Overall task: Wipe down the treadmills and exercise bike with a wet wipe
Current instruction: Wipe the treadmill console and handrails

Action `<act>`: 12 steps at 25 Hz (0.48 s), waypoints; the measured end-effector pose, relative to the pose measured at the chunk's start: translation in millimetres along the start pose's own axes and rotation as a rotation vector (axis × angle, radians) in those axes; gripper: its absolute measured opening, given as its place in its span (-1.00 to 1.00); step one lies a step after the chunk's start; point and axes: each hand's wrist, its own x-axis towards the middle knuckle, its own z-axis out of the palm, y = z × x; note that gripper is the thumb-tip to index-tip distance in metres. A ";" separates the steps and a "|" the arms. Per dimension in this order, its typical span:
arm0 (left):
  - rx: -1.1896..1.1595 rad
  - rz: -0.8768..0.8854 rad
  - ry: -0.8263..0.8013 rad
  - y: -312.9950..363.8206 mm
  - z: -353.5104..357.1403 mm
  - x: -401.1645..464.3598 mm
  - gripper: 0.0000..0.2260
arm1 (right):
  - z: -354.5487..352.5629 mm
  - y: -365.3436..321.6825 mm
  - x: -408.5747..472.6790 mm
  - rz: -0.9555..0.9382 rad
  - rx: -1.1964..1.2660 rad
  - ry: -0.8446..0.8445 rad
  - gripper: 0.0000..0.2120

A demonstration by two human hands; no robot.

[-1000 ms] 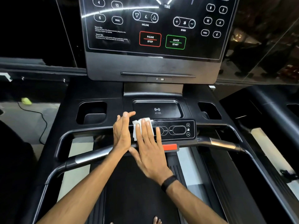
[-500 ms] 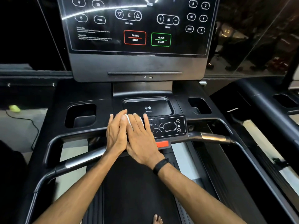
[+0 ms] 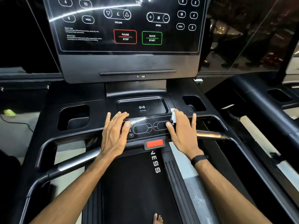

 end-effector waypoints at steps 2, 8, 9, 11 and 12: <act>0.004 -0.009 -0.004 1.4 0.6 -0.5 -0.26 | 8.5 3.2 -16.4 0.090 0.143 0.006 -0.34; 0.000 0.004 -0.013 1.1 1.9 -1.3 -0.28 | 16.4 -3.3 -61.6 0.153 0.261 -0.002 -0.30; -0.002 0.007 -0.008 1.3 2.3 -0.9 -0.28 | 17.4 -3.5 -57.5 0.156 0.259 -0.006 -0.29; -0.004 0.000 0.001 -0.1 2.8 -0.2 -0.28 | 18.1 -8.6 -36.7 0.187 0.275 -0.012 -0.24; -0.009 -0.005 0.012 -1.0 2.7 -0.1 -0.29 | 16.0 -13.2 -23.3 0.203 0.282 -0.014 -0.22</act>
